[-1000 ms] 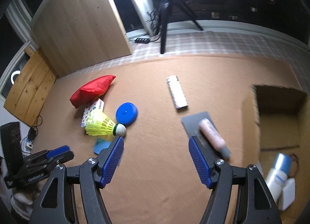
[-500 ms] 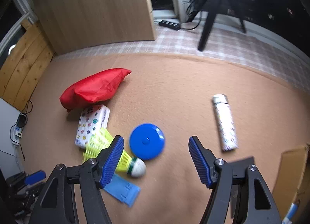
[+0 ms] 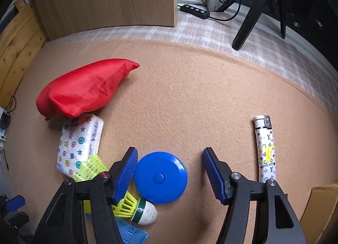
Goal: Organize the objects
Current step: 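Close the right tool on the blue round tape measure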
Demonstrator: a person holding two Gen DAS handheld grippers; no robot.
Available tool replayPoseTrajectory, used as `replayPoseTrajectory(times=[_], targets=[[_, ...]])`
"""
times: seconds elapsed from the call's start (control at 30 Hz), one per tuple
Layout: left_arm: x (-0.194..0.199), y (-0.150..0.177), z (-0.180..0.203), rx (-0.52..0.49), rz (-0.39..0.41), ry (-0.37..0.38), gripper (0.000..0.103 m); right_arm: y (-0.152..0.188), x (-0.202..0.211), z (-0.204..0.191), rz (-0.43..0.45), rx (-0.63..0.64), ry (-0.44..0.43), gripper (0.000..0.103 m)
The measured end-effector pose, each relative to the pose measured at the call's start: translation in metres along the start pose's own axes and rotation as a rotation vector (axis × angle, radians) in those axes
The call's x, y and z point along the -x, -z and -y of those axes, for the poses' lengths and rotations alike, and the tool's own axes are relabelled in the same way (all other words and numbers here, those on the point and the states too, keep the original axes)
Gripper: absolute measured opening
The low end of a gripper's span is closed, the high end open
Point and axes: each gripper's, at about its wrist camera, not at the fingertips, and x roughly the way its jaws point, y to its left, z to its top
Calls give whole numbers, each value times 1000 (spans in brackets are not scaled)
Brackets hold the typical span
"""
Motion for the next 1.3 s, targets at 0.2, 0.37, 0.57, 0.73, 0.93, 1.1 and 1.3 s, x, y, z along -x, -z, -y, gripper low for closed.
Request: replayPoseTrajectory(times=[0.2, 0.37, 0.57, 0.73, 0.93, 1.1, 1.3], targets=[[-6, 2, 7, -15, -11, 12, 37, 3, 4, 10, -12, -13, 2, 45], [-12, 2, 19, -37, -22, 27, 37, 15, 12, 23, -17, -46, -14, 44], [-23, 0, 41, -82, -45, 50, 37, 45, 27, 34, -9, -86, -36, 44], [-37, 0, 67, -136, -72, 70, 37, 72, 38, 39, 8, -130, -72, 44], [-53, 1, 95, -195, -106, 98, 37, 115, 55, 45, 18, -148, -94, 44], [-71, 4, 115, -241, -136, 102, 37, 140, 63, 51, 21, -198, -133, 44], [-83, 8, 138, -294, -163, 125, 37, 157, 67, 69, 18, -309, -229, 44]])
